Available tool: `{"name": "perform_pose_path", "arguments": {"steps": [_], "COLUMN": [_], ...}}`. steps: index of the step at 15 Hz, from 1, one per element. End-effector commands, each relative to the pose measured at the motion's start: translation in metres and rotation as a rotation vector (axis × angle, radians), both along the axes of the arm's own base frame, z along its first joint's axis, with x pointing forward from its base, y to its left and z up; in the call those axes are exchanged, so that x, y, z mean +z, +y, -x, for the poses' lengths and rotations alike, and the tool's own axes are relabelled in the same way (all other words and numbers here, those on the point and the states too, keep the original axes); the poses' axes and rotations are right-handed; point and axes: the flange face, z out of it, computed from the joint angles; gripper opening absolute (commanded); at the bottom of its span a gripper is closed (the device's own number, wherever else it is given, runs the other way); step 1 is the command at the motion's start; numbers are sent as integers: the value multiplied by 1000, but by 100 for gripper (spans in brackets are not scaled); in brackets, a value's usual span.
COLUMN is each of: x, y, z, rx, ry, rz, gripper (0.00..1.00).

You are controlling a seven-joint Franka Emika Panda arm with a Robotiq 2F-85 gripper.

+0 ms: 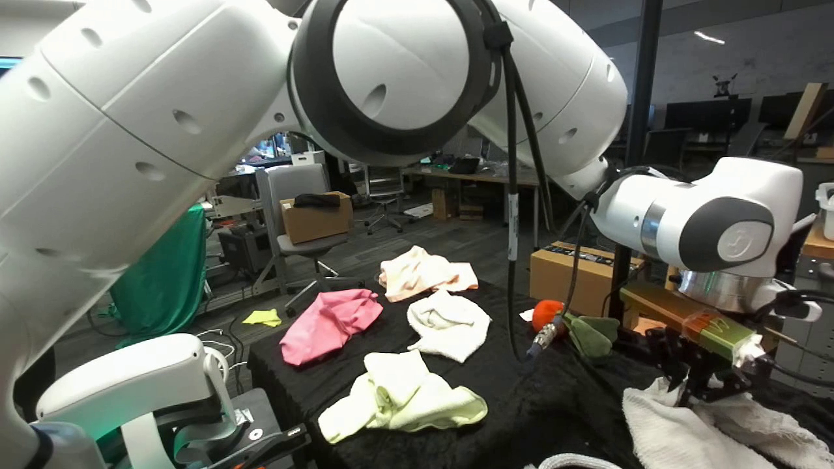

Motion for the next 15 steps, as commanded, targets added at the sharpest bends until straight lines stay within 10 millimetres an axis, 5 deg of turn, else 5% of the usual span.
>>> {"name": "perform_pose_path", "arguments": {"steps": [1,4,11,15], "x": [42,74,165,176], "y": [-5,-17,-57,-49], "z": [17,36,129,167], "rx": [73,118,215,251], "ry": [58,87,107,147], "rz": [-22,-54,-105,-112], "gripper": [5,8,8,8]}}
